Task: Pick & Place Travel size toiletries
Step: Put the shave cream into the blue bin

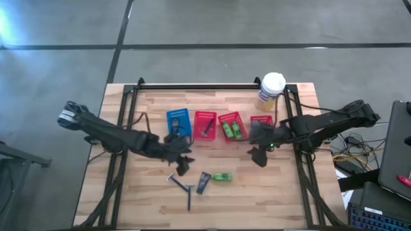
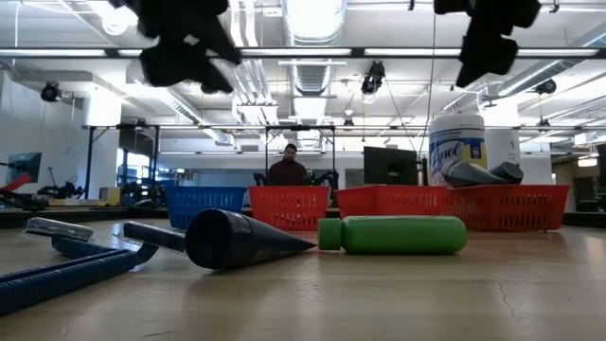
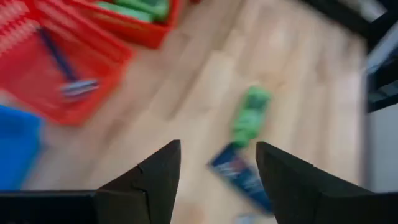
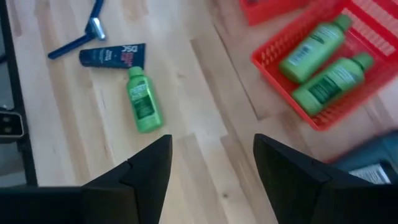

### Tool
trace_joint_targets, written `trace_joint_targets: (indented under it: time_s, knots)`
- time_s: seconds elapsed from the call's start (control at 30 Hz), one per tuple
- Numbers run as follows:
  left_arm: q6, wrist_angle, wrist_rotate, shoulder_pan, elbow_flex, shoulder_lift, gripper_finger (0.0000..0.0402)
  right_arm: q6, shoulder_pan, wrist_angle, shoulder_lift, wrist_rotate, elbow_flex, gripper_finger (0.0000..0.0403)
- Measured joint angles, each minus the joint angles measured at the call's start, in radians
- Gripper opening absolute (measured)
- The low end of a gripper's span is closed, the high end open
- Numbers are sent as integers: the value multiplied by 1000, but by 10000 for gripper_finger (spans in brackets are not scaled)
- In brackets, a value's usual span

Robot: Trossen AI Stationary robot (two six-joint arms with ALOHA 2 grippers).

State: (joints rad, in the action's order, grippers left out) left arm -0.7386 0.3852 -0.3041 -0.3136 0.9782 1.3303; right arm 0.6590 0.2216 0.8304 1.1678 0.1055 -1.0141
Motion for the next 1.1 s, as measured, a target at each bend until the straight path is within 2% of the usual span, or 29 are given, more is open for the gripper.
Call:
trace_joint_targets:
  time_s: [0.13,0.27,0.37,0.5,0.67,0.87,1.1]
  knots:
    - [-207,34,104,4,105,99,213,45,4,-8,-68,-1,61,226]
    - [-372,77,290,23,182,209,213,49,10,-26,-100,0,92,236]
    - [-467,131,309,21,225,302,214,40,10,-26,-98,0,91,243]
    - [-519,142,386,7,283,396,220,28,10,-26,-83,2,78,255]
    - [-535,163,398,-17,375,479,259,23,11,-24,-72,2,75,269]
    - [-563,354,386,-38,490,552,315,27,15,-19,-73,2,81,281]
    - [-577,386,382,-64,592,661,325,42,15,-17,-66,6,81,291]
